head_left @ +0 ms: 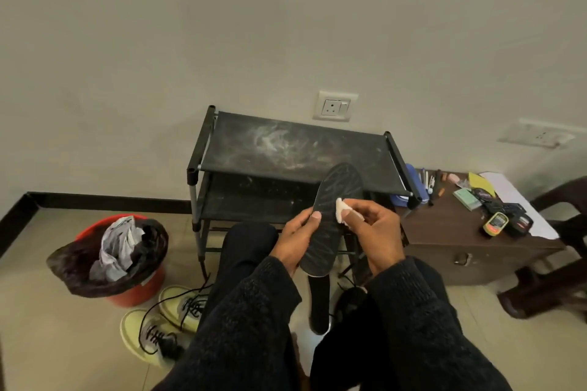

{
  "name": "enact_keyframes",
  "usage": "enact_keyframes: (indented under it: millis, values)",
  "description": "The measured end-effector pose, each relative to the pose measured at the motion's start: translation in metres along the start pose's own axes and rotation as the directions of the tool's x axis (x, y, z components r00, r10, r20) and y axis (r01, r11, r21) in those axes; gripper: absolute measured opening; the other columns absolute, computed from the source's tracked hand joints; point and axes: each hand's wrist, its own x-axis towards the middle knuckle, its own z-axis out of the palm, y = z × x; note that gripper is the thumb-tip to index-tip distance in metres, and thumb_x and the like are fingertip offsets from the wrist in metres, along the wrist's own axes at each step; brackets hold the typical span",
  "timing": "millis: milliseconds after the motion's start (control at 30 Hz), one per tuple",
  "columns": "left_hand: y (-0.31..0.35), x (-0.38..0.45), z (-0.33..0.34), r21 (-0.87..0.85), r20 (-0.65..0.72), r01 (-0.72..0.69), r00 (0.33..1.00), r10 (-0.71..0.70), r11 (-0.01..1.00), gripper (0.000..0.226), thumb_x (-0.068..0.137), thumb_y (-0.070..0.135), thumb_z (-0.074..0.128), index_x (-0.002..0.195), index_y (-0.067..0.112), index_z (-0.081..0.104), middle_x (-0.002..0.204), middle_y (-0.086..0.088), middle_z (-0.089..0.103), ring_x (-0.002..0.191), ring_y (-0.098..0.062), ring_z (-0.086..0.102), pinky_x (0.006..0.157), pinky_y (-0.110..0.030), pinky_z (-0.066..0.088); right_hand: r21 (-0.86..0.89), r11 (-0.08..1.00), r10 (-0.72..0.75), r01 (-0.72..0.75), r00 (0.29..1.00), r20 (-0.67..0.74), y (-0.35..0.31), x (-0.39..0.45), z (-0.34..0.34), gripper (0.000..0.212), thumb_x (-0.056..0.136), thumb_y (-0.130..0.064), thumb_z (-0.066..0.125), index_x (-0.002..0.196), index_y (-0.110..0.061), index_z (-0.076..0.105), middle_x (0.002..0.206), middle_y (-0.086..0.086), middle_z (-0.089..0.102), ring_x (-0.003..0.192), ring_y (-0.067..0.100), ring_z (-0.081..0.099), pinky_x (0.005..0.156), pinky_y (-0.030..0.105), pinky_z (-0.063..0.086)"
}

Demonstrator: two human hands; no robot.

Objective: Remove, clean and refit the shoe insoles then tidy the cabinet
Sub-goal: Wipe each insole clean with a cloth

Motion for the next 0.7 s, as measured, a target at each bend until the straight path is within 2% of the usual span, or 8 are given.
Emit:
enact_keyframes:
  millis: [100,167,300,367,433,567,633,700]
  values:
    - [-0.001,0.019,0.004,-0.077,-0.067,0.004,0.998,-0.009,0.997,0.033,0.107,0.031,0.048,0.138,0.026,0.058,0.123,-0.005,0.071,0.113,-0.024,0.069,0.100,-0.044,0.054,-0.073,0.997,-0.030,0.033,0.999,0.043,0.005,0.019,0.005,0.019,0.089,-0.001,0.071,0.103,-0.012,0.076,0.100,-0.001,0.076,0.092,0.008,0.072,0.077,0.023,0.060]
    - [-0.004,0.028,0.004,-0.110,-0.067,0.012,0.998,-0.020,0.994,0.034,0.107,0.030,0.048,0.139,0.029,0.055,0.124,-0.006,0.070,0.113,-0.025,0.069,0.099,-0.048,0.055,-0.132,0.990,-0.051,0.053,0.998,0.025,0.004,0.035,0.002,0.018,0.088,-0.003,0.073,0.103,-0.015,0.076,0.099,-0.003,0.076,0.092,0.008,0.072,0.079,0.024,0.060]
    - [-0.008,0.035,0.009,-0.202,-0.099,-0.009,0.995,-0.011,0.979,0.029,0.107,0.024,0.047,0.134,0.032,0.054,0.121,-0.003,0.071,0.106,-0.018,0.072,0.083,-0.033,0.060,-0.297,0.945,-0.144,0.135,0.990,-0.006,-0.005,0.081,-0.007,0.015,0.090,-0.012,0.074,0.099,-0.024,0.075,0.094,-0.012,0.072,0.086,-0.001,0.068,0.083,0.026,0.060]
    - [-0.013,0.038,0.015,-0.138,-0.111,-0.059,0.993,0.043,0.989,0.031,0.107,0.022,0.047,0.136,0.028,0.057,0.119,0.001,0.073,0.110,-0.017,0.070,0.092,-0.036,0.058,-0.425,0.884,-0.206,0.194,0.978,0.017,-0.009,0.107,-0.007,0.015,0.091,-0.015,0.072,0.104,-0.022,0.074,0.097,-0.013,0.070,0.087,0.001,0.066,0.088,0.027,0.057]
    - [-0.017,0.040,0.023,-0.058,-0.149,-0.099,0.985,0.089,0.993,0.028,0.107,0.025,0.047,0.131,0.028,0.060,0.117,0.003,0.073,0.112,-0.016,0.069,0.100,-0.041,0.054,-0.572,0.774,-0.279,0.270,0.957,0.075,-0.011,0.128,-0.004,0.016,0.092,-0.017,0.071,0.108,-0.019,0.074,0.102,-0.004,0.072,0.093,0.009,0.066,0.091,0.030,0.055]
    - [-0.024,0.053,0.030,-0.009,-0.310,-0.140,0.942,0.130,0.990,0.024,0.104,0.036,0.052,0.124,0.033,0.065,0.115,0.006,0.073,0.109,-0.011,0.069,0.100,-0.045,0.054,-0.718,0.599,-0.323,0.354,0.927,0.188,-0.004,0.152,0.003,0.019,0.092,-0.018,0.070,0.110,-0.014,0.077,0.110,0.006,0.073,0.102,0.022,0.067,0.092,0.027,0.049]
    - [-0.024,0.059,0.034,0.130,-0.410,-0.194,0.882,0.231,0.972,0.025,0.101,0.034,0.057,0.125,0.036,0.062,0.111,0.009,0.071,0.103,-0.004,0.068,0.095,-0.037,0.057,-0.722,0.574,-0.325,0.386,0.917,0.232,0.001,0.154,0.005,0.020,0.093,-0.017,0.069,0.111,-0.014,0.078,0.111,0.006,0.074,0.104,0.022,0.068,0.093,0.027,0.050]
    - [-0.018,0.062,0.036,0.352,-0.457,-0.265,0.788,0.412,0.898,0.034,0.099,0.031,0.063,0.132,0.035,0.057,0.106,0.011,0.068,0.098,-0.001,0.066,0.087,-0.023,0.056,-0.713,0.555,-0.353,0.428,0.898,0.265,0.003,0.153,0.006,0.020,0.093,-0.017,0.070,0.111,-0.013,0.078,0.110,0.006,0.075,0.102,0.021,0.069,0.090,0.025,0.050]
